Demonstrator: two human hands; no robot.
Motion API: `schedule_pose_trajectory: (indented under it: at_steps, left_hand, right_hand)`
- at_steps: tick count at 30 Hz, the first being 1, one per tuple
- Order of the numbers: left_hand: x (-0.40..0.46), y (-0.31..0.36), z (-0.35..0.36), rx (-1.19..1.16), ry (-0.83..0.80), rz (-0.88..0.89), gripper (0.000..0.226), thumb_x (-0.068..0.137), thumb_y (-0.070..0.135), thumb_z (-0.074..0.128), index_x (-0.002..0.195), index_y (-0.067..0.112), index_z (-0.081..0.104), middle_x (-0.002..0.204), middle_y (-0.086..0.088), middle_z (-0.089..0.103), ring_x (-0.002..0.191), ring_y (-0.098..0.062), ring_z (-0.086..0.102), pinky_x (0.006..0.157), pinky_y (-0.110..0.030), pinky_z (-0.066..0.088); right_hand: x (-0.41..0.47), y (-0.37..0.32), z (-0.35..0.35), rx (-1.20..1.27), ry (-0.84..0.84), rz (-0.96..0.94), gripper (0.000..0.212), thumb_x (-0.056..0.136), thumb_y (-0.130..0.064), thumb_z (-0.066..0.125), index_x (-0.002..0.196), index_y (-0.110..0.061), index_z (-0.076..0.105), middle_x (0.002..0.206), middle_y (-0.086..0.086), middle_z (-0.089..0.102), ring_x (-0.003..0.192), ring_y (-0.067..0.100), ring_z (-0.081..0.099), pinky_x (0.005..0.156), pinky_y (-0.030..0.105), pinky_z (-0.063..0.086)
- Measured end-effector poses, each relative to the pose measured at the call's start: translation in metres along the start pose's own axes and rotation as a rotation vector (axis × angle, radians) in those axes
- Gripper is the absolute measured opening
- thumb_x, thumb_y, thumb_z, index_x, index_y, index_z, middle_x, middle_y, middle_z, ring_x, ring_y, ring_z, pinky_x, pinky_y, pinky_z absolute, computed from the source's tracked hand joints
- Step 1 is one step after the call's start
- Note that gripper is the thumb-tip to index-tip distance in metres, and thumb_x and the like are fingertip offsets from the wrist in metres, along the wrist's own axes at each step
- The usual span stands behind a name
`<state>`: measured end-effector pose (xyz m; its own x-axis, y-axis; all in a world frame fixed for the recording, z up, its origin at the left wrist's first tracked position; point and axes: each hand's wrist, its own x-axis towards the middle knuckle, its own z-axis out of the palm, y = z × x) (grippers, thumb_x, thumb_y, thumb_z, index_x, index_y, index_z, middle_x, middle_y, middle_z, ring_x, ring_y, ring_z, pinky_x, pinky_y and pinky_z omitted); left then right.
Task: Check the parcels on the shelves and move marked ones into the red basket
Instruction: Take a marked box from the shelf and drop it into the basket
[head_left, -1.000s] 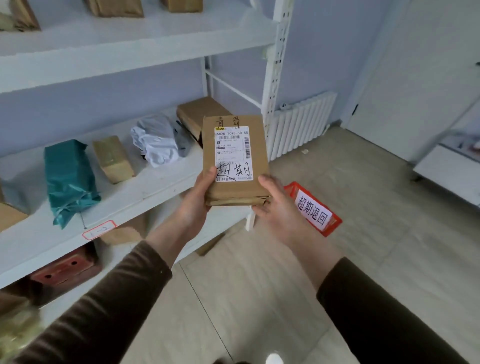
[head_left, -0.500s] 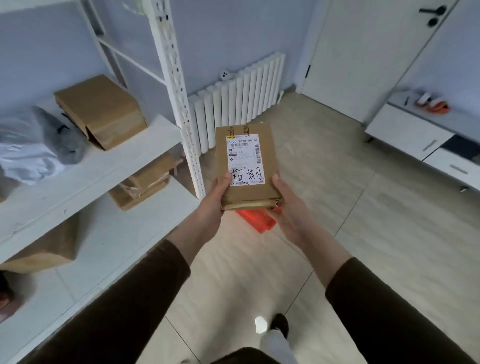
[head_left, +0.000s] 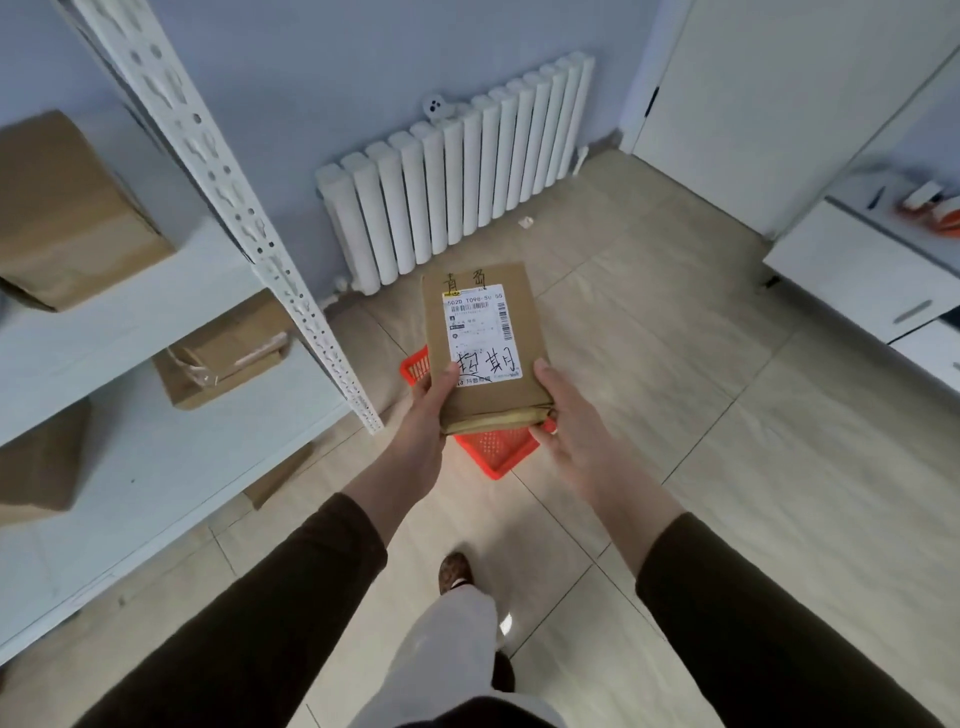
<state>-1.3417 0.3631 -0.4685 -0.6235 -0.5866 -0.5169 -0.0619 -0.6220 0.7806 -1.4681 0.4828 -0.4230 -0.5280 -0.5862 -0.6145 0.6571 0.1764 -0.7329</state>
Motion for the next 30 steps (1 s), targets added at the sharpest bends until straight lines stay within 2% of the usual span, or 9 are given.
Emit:
schedule_pose_trajectory:
  at_steps: [3, 8, 13, 16, 19, 21, 24, 27, 30]
  left_hand:
    - [0.043, -0.001, 0.007, -0.054, 0.067, -0.033, 0.069, 0.09, 0.048, 0.073, 0.146, 0.016, 0.049, 0.133, -0.002, 0.073, 0.119, -0.017, 0.068, 0.11, -0.038, 0.05]
    - [0.106, -0.009, 0.021, -0.093, 0.116, -0.092, 0.08, 0.082, 0.051, 0.076, 0.15, 0.019, 0.048, 0.134, -0.004, 0.073, 0.121, -0.022, 0.07, 0.106, -0.042, 0.054]
    - [0.162, -0.03, 0.04, -0.127, 0.217, -0.2, 0.065, 0.097, 0.044, 0.068, 0.151, 0.018, 0.042, 0.13, -0.004, 0.071, 0.104, -0.016, 0.072, 0.076, -0.025, 0.055]
    - [0.203, -0.054, 0.051, -0.167, 0.266, -0.244, 0.068, 0.095, 0.05, 0.069, 0.153, 0.03, 0.041, 0.131, -0.002, 0.07, 0.108, -0.02, 0.072, 0.078, -0.029, 0.055]
    - [0.245, -0.081, 0.057, -0.253, 0.319, -0.298, 0.083, 0.082, 0.063, 0.076, 0.154, 0.042, 0.041, 0.13, -0.002, 0.072, 0.112, -0.026, 0.074, 0.086, -0.041, 0.06]
    - [0.27, -0.097, 0.059, -0.301, 0.351, -0.335, 0.07, 0.089, 0.06, 0.072, 0.151, 0.044, 0.045, 0.128, -0.001, 0.073, 0.11, -0.024, 0.073, 0.083, -0.04, 0.059]
    - [0.314, -0.132, 0.05, -0.428, 0.389, -0.378, 0.067, 0.089, 0.047, 0.077, 0.15, 0.044, 0.048, 0.124, -0.005, 0.077, 0.108, -0.03, 0.077, 0.093, -0.049, 0.062]
    - [0.352, -0.166, 0.033, -0.483, 0.415, -0.38, 0.072, 0.091, 0.036, 0.079, 0.154, 0.04, 0.044, 0.128, -0.005, 0.075, 0.109, -0.029, 0.077, 0.096, -0.046, 0.061]
    - [0.39, -0.204, 0.01, -0.516, 0.509, -0.423, 0.078, 0.083, 0.036, 0.085, 0.15, 0.028, 0.046, 0.129, -0.006, 0.071, 0.115, -0.026, 0.071, 0.1, -0.04, 0.057]
  right_hand:
    - [0.047, -0.013, -0.002, 0.003, 0.022, 0.007, 0.033, 0.098, -0.035, 0.067, 0.126, -0.019, 0.06, 0.11, -0.002, 0.073, 0.105, 0.014, 0.067, 0.099, 0.032, 0.051]
    - [0.116, -0.028, -0.015, -0.042, 0.035, 0.071, 0.028, 0.1, -0.031, 0.066, 0.122, -0.017, 0.056, 0.107, 0.003, 0.072, 0.096, 0.015, 0.068, 0.091, 0.03, 0.054]
    - [0.182, -0.037, -0.036, -0.14, 0.038, 0.172, 0.036, 0.102, -0.032, 0.061, 0.132, -0.012, 0.06, 0.122, 0.011, 0.074, 0.104, 0.017, 0.069, 0.079, 0.024, 0.05]
    - [0.232, -0.038, -0.052, -0.232, 0.009, 0.235, 0.035, 0.104, -0.035, 0.059, 0.132, -0.014, 0.061, 0.12, 0.01, 0.074, 0.11, 0.021, 0.069, 0.081, 0.025, 0.049]
    - [0.284, -0.034, -0.069, -0.348, -0.049, 0.262, 0.029, 0.107, -0.031, 0.054, 0.13, -0.014, 0.059, 0.109, 0.006, 0.073, 0.096, 0.018, 0.069, 0.077, 0.027, 0.052]
    - [0.318, -0.024, -0.078, -0.397, -0.085, 0.293, 0.031, 0.107, -0.032, 0.053, 0.132, -0.015, 0.06, 0.11, 0.008, 0.074, 0.096, 0.021, 0.071, 0.078, 0.031, 0.055]
    - [0.375, 0.0, -0.089, -0.447, -0.109, 0.338, 0.033, 0.107, -0.036, 0.054, 0.132, -0.017, 0.063, 0.114, 0.011, 0.076, 0.097, 0.024, 0.075, 0.084, 0.037, 0.06]
    - [0.426, 0.034, -0.096, -0.505, -0.094, 0.333, 0.026, 0.108, -0.034, 0.052, 0.123, -0.018, 0.066, 0.107, 0.005, 0.077, 0.08, 0.011, 0.076, 0.072, 0.029, 0.06]
    - [0.477, 0.077, -0.101, -0.526, -0.099, 0.339, 0.03, 0.107, -0.036, 0.052, 0.127, -0.019, 0.067, 0.115, 0.004, 0.077, 0.097, 0.011, 0.073, 0.077, 0.025, 0.054]
